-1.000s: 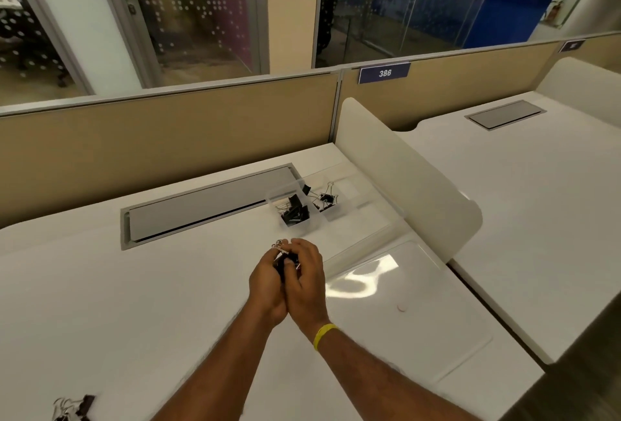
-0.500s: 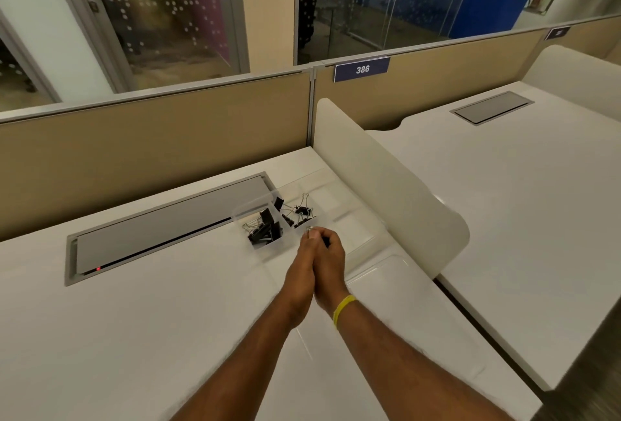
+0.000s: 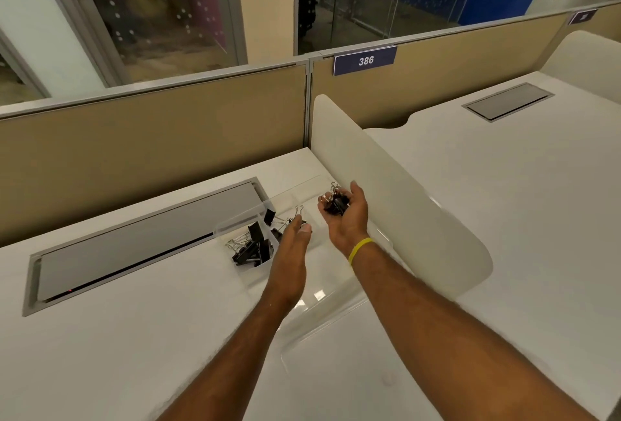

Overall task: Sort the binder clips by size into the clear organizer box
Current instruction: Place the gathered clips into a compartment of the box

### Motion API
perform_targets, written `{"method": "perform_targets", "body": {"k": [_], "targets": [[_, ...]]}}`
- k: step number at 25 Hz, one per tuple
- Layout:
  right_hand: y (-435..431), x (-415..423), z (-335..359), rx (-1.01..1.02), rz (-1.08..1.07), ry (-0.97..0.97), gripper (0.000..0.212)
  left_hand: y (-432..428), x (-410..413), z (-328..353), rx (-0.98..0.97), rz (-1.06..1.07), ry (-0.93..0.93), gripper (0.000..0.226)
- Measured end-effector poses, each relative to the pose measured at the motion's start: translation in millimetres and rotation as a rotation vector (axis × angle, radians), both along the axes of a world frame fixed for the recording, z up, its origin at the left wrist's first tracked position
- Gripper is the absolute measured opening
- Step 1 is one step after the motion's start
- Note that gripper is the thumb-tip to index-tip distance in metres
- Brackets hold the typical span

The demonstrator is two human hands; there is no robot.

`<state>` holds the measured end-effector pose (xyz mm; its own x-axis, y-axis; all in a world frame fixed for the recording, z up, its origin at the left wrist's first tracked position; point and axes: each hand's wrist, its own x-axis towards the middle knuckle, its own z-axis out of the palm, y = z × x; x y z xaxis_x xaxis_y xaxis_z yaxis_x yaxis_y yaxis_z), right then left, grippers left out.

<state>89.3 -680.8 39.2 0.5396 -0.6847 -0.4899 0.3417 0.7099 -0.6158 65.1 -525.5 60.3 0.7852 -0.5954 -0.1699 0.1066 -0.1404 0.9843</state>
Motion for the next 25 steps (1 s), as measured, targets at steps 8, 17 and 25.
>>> {"method": "perform_targets", "body": {"k": [8, 17, 25], "targets": [[-20, 20, -21, -0.419, 0.16, 0.265, 0.042, 26, 16, -27, 0.078, 0.09, -0.096, 0.036], [9, -2, -45, -1.324, 0.634, 0.562, 0.045, 45, 21, -41, 0.163, 0.083, -0.259, 0.027], [34, -6, -57, -1.707, 0.826, 0.813, 0.062, 66, 17, -40, 0.226, 0.098, -0.297, 0.044]]}}
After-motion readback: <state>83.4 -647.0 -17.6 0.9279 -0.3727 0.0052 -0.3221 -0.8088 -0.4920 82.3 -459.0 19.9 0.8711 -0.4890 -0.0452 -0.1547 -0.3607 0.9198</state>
